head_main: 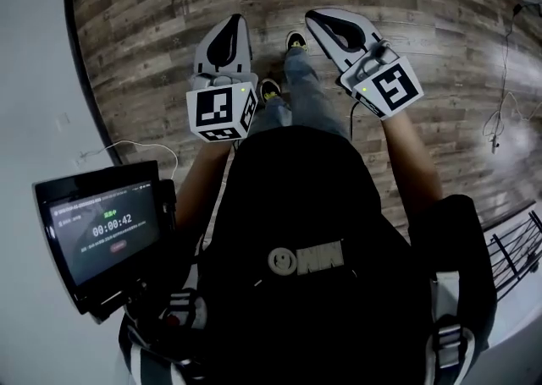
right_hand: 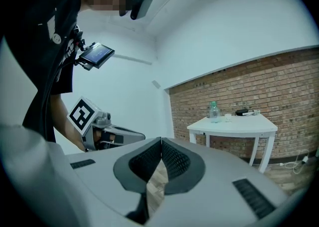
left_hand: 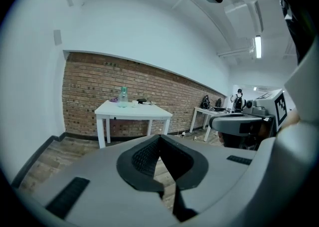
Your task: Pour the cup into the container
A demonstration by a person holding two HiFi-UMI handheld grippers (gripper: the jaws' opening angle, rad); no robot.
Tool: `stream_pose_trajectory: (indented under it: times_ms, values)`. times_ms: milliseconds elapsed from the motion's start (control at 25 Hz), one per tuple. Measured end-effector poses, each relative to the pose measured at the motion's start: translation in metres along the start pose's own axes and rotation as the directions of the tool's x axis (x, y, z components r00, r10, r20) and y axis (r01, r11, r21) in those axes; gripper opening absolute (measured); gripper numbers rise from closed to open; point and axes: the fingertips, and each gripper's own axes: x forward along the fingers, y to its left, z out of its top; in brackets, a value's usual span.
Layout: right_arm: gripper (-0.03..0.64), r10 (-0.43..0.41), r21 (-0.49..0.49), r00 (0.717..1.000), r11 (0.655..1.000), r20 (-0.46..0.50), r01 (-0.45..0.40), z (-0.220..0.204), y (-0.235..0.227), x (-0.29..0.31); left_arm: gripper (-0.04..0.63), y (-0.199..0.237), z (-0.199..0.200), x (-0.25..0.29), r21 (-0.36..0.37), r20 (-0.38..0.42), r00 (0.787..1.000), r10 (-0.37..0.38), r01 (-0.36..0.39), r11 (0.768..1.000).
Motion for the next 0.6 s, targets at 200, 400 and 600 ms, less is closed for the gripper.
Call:
stream_pose_trajectory:
  times_ms: [200, 400, 600]
  values:
    - [0.008, 0.008, -0.051, 1.000, 0.999, -0.016, -0.009, -0.014, 0.077, -0.034, -0.003, -0.015, -0.034, -0.070, 0.007, -0.006, 1.000, -0.001, 0.001, 1.000]
    - [0.008, 0.021, -0.052, 1.000, 0.998, -0.001, -0.021, -0.018, 0.114, -0.063, -0.003, -0.036, -0.045, -0.102, 0.008, 0.006, 1.000, -0.002, 0.002, 1.000]
    - [0.008, 0.038, -0.038, 0.999, 0.999, -0.009, -0.039, -0.034, 0.136, -0.087, -0.003, -0.057, -0.060, -0.125, 0.001, -0.001, 1.000, 0.010, -0.010, 1.000]
